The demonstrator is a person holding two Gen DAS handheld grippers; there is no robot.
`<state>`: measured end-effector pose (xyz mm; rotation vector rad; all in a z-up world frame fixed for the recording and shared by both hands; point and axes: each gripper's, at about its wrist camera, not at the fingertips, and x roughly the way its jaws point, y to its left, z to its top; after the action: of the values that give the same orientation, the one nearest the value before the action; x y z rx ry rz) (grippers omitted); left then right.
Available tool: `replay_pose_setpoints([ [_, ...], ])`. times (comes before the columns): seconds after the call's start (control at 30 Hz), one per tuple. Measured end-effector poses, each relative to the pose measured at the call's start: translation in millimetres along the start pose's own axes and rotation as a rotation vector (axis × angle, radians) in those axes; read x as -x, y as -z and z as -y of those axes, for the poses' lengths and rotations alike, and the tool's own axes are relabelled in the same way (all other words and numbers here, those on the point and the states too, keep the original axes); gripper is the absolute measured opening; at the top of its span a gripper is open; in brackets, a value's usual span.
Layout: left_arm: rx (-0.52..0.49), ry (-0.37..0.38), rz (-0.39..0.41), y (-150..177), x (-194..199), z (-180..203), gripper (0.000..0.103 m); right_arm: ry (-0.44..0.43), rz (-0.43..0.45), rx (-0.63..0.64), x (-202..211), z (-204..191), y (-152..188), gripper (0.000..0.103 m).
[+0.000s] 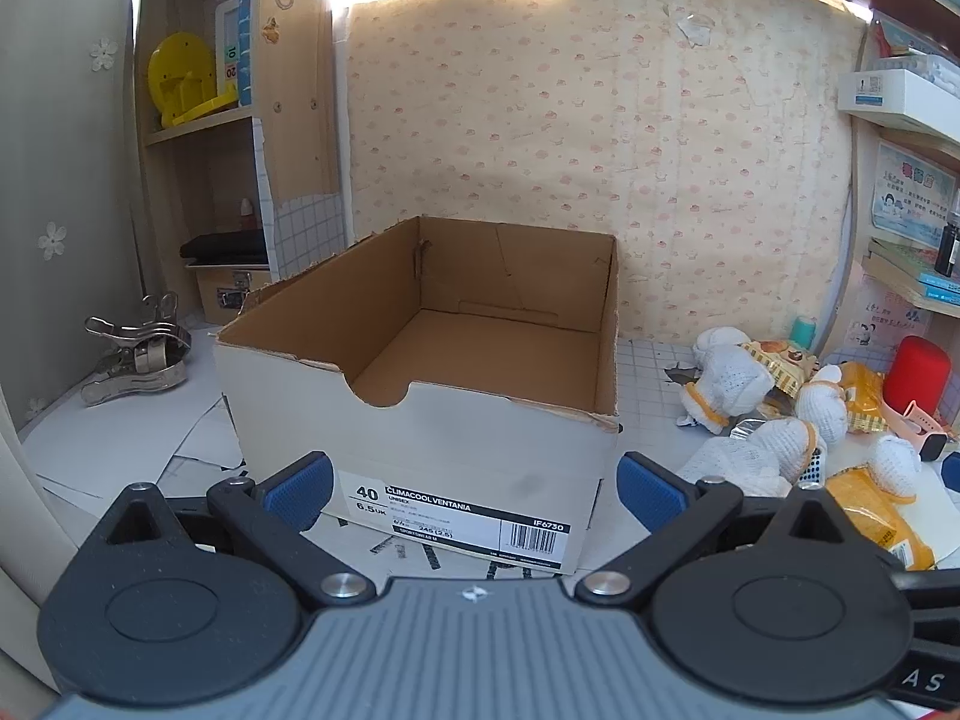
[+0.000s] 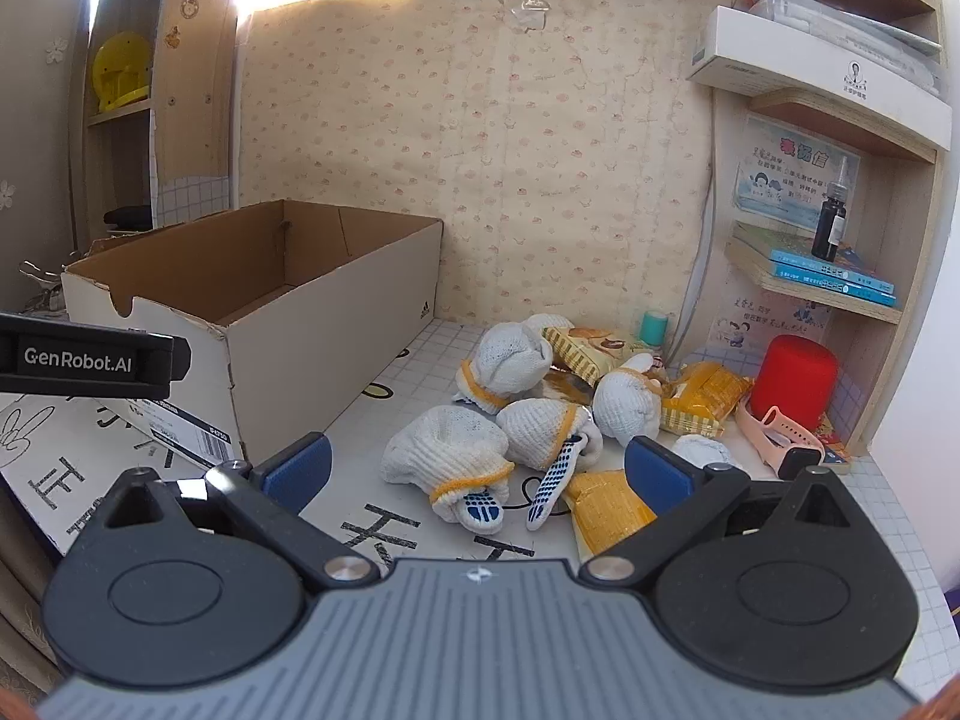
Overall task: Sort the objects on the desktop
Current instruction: 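Move both grippers from the cardboard box toward the glove and snack pile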
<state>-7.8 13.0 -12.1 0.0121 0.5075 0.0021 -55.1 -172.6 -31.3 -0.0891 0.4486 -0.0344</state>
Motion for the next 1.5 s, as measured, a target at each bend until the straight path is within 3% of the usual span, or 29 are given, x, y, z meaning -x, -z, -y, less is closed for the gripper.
replay_pose_setpoints([
  [0.63,-0.012,-0.046,0.001,-1,2,-4,0.103,-0.072,0.034,0.029,10,-16,-6,0.101],
  [1.5,-0.002,-0.045,-0.003,2,0,-5,0.103,-0.064,0.021,0.019,8,-14,-6,0.101],
])
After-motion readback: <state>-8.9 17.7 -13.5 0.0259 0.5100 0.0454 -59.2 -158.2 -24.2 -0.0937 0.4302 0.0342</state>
